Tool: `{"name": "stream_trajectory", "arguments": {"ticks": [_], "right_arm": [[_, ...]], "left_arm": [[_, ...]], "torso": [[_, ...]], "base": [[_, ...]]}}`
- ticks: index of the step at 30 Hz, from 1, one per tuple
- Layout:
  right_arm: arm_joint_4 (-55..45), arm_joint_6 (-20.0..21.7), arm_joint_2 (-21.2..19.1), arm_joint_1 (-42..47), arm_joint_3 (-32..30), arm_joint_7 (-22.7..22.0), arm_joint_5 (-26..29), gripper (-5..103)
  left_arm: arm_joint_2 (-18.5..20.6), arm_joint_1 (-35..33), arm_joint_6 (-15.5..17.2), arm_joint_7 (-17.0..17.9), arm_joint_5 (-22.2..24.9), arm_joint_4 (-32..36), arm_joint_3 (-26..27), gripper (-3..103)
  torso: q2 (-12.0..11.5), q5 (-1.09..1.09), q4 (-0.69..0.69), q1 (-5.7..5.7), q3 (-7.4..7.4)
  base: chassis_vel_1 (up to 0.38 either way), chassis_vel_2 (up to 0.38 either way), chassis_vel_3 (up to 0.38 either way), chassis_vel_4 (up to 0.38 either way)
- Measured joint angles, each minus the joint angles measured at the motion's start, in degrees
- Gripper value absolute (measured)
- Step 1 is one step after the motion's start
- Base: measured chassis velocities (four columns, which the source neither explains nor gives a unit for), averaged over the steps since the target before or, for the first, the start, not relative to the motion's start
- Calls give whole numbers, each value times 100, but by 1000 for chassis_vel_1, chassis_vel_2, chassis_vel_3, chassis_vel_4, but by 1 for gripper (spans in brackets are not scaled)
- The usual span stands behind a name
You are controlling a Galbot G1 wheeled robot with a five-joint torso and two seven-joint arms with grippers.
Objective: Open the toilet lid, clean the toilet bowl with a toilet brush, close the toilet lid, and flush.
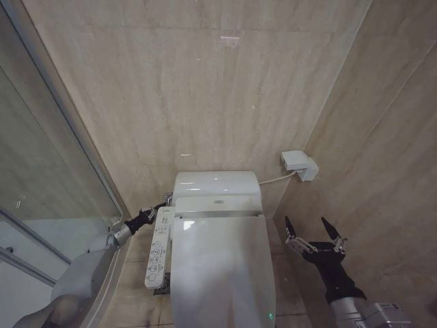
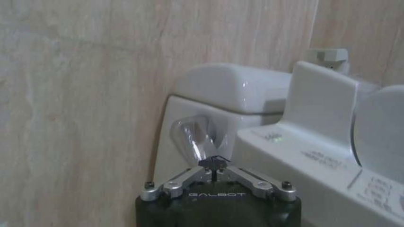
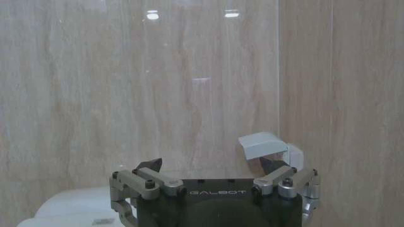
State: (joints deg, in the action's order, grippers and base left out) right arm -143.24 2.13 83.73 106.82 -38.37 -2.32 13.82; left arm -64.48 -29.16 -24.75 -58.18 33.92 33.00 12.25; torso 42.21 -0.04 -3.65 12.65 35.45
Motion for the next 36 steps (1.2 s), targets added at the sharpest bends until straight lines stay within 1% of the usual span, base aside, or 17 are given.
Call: {"name": "stream_trajectory", "arguments": {"ticks": [7, 12, 14, 16, 17, 19, 20, 22, 24, 26, 28, 29, 30, 31, 33, 34, 36], "right_arm": [[0, 0, 0, 0, 0, 0, 0, 100], [0, 0, 0, 0, 0, 0, 0, 100], [0, 0, 0, 0, 0, 0, 0, 100], [0, 0, 0, 0, 0, 0, 0, 100], [0, 0, 0, 0, 0, 0, 0, 100], [0, 0, -1, 0, 0, 0, 0, 100], [0, 0, -1, 0, 0, 0, 0, 100], [0, 0, 0, 0, 0, 0, 0, 100], [0, 0, 0, 0, -1, 0, 0, 100], [0, 0, 0, 0, 0, 0, 0, 100], [0, 0, 0, 0, 0, 0, 0, 100], [0, 0, 0, 0, 0, 0, 0, 100], [0, 0, 0, 0, 0, 0, 0, 100], [0, 0, 0, 0, 0, 0, 0, 100], [0, 0, 0, 0, 0, 0, 0, 100], [0, 0, 0, 0, 0, 0, 0, 100], [0, 0, 0, 0, 0, 0, 0, 100]], "left_arm": [[-2, -7, 20, 155, 32, -154, 167, 0], [-15, -20, 23, 385, 103, -229, 225, 0], [-51, -69, 16, 518, 169, -166, 305, 0], [-71, -248, -120, 960, 200, 116, 407, 0], [-71, -248, -120, 960, 200, 116, 407, 0], [-82, -492, -294, 1819, 325, 594, 490, 0], [-82, -492, -294, 1819, 325, 594, 490, 0], [-66, -698, -312, 2400, 545, 1066, 509, 0], [-9, -864, -271, 2710, 674, 1501, 522, 0], [15, -914, -249, 2790, 692, 1638, 527, 0], [104, -1139, -137, 3175, 714, 2268, 540, 0], [104, -1139, -137, 3175, 714, 2268, 540, 0], [124, -1233, -103, 3370, 697, 2546, 548, 0], [130, -1329, -76, 3614, 630, 2823, 564, 0], [108, -1573, 35, 4360, 443, 3457, 608, 0], [108, -1573, 35, 4360, 443, 3457, 608, 0], [48, -1885, 222, 5279, 244, 4232, 664, 0]], "torso": [[0, 4, -2, 0, 0], [0, 5, 0, 0, 0], [0, 4, -3, 0, 0], [0, 4, -1, 0, 0], [0, 4, -1, 0, 0], [0, 4, 0, 0, -1], [0, 4, 0, 0, -1], [0, 3, 0, 0, -1], [0, 4, -1, 0, -1], [0, 5, -1, 0, -1], [0, 5, 0, 0, -1], [0, 5, 0, 0, -1], [0, 5, 0, 0, -1], [0, 5, 0, 0, -1], [0, 5, -2, 0, -1], [0, 5, -2, 0, -1], [0, 4, -2, 0, -1]], "base": [[0, 0, 0, 0], [0, 0, 0, 0], [0, 0, 0, 0], [0, 0, 0, 0], [0, 0, 0, 0], [0, 0, 0, 0], [0, 0, 0, 0], [0, 0, 0, 0], [0, 0, 0, 0], [0, 0, 0, 0], [0, 0, 0, 0], [0, 0, 0, 0], [0, 0, 0, 0], [0, 0, 0, 0], [0, 0, 0, 0], [0, 0, 0, 0], [0, 0, 0, 0]]}}
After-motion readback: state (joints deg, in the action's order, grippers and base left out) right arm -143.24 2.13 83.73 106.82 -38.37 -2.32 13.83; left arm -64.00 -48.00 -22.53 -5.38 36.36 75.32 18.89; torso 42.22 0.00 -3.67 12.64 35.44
